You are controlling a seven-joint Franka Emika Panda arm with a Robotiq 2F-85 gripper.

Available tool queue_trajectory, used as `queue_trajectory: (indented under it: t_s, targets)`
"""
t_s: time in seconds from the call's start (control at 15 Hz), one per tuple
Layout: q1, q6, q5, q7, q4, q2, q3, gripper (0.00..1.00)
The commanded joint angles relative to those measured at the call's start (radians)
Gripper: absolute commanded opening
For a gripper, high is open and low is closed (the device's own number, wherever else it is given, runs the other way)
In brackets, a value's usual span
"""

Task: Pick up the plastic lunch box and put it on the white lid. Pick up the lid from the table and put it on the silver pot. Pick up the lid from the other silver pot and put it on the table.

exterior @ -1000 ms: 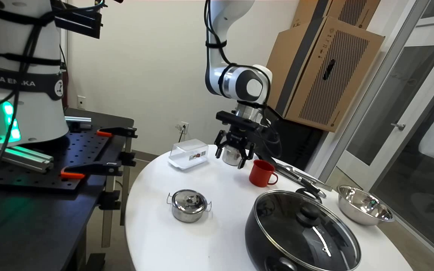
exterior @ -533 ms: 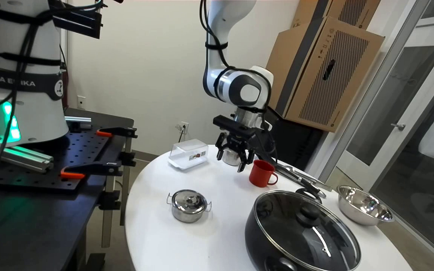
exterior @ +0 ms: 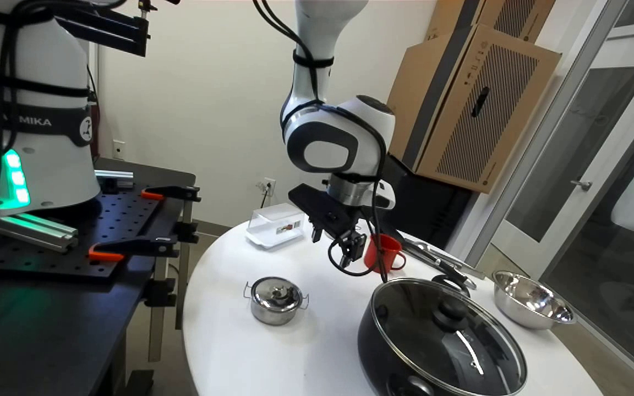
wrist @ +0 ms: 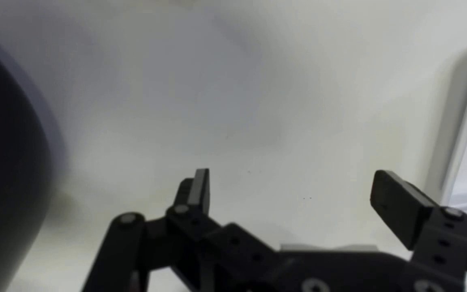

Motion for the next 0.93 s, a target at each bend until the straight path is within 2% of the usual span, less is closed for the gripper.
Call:
queue_trajectory:
  t_s: [0.0,0.13,0.27,0.47,0.87]
  targets:
    - [-0.043,0.005,-0.002,-0.016,-0.015,-0.001,0.031,1.00]
    - [-0.081,0.006,-0.001,-0.033,-0.029,-0.006,0.057,1.00]
    - [-0.081,0.006,-0.001,-0.034,-0.033,-0.011,0.063,1.00]
    - [-0.042,0.027,0.015,0.025,-0.081,-0.072,0.016,1.00]
    - [-0.087,0.022,0.023,0.079,-0.170,-0.186,0.006,1.00]
